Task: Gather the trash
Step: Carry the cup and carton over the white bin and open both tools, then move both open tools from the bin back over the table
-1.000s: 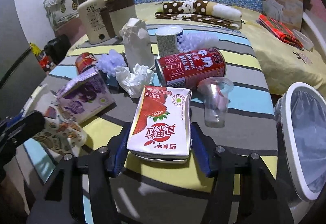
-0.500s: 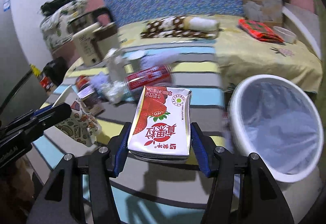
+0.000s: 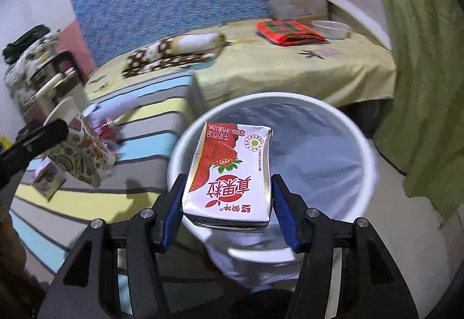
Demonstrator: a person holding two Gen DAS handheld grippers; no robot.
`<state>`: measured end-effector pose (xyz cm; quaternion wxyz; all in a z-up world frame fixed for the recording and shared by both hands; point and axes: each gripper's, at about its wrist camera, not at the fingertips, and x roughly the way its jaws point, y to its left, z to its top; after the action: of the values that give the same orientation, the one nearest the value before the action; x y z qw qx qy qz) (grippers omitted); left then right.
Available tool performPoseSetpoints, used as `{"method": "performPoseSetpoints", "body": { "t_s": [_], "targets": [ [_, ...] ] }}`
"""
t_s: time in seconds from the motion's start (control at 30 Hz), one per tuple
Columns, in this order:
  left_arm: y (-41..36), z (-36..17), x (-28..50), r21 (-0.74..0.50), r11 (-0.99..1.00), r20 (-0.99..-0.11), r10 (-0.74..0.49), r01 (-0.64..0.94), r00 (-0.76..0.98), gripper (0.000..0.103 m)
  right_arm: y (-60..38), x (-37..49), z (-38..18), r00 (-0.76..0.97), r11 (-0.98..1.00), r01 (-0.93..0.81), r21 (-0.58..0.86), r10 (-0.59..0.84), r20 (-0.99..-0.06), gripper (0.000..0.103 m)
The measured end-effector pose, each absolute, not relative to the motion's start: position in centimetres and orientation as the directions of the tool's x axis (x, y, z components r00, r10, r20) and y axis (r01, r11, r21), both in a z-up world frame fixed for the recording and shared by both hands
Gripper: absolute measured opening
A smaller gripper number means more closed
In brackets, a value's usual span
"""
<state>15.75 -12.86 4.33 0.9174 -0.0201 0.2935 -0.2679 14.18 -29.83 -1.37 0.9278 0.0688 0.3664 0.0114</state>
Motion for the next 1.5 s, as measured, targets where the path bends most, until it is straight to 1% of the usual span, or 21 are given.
{"method": "performPoseSetpoints", "body": {
  "t_s": [0.23, 0.37, 0.57, 0.7, 0.83, 0.97, 1.2, 1.5],
  "targets": [
    [-17.9, 3.4, 18.5, -0.223, 0.809, -0.528, -0.569, 0.544, 0.630, 0.019, -32.7, 14.8, -2.2, 0.712, 0.989, 0.089, 0.114, 0.016, -0.702, 0.058],
    [-19.7, 1.8, 19.8, -0.259, 0.787, -0.548, -0.597, 0.560, 0.586, 0.019, -33.8, 15.0, -3.0, 0.688, 0.990, 0.092, 0.107, 0.014, -0.726, 0.059],
    [-20.6, -0.5, 20.9, -0.281, 0.776, -0.589, -0.604, 0.565, 0.537, 0.020, -34.2, 15.1, -3.7, 0.659, 0.991, 0.078, 0.104, 0.027, -0.752, 0.059],
    [-20.2, -0.8, 21.0, -0.286, 0.779, -0.596, -0.601, 0.558, 0.533, 0.021, -34.4, 14.8, -3.6, 0.665, 0.990, 0.085, 0.114, 0.029, -0.746, 0.060],
    [-19.7, -0.8, 20.8, -0.280, 0.788, -0.602, -0.589, 0.549, 0.539, 0.026, -34.4, 14.3, -3.2, 0.680, 0.989, 0.086, 0.118, 0.028, -0.733, 0.061],
    [-19.0, -1.1, 20.4, -0.280, 0.799, -0.613, -0.576, 0.533, 0.541, 0.027, -34.4, 13.5, -2.6, 0.698, 0.988, 0.085, 0.129, 0.033, -0.716, 0.061],
    [-16.8, -0.4, 18.3, -0.276, 0.818, -0.601, -0.557, 0.504, 0.574, 0.027, -33.7, 12.4, -1.4, 0.735, 0.986, 0.061, 0.156, 0.062, -0.675, 0.062],
    [-12.2, 0.5, 14.8, -0.228, 0.879, -0.603, -0.465, 0.418, 0.649, 0.027, -29.4, 11.8, -0.6, 0.735, 0.983, -0.062, 0.174, 0.163, -0.658, 0.062]
  ]
}}
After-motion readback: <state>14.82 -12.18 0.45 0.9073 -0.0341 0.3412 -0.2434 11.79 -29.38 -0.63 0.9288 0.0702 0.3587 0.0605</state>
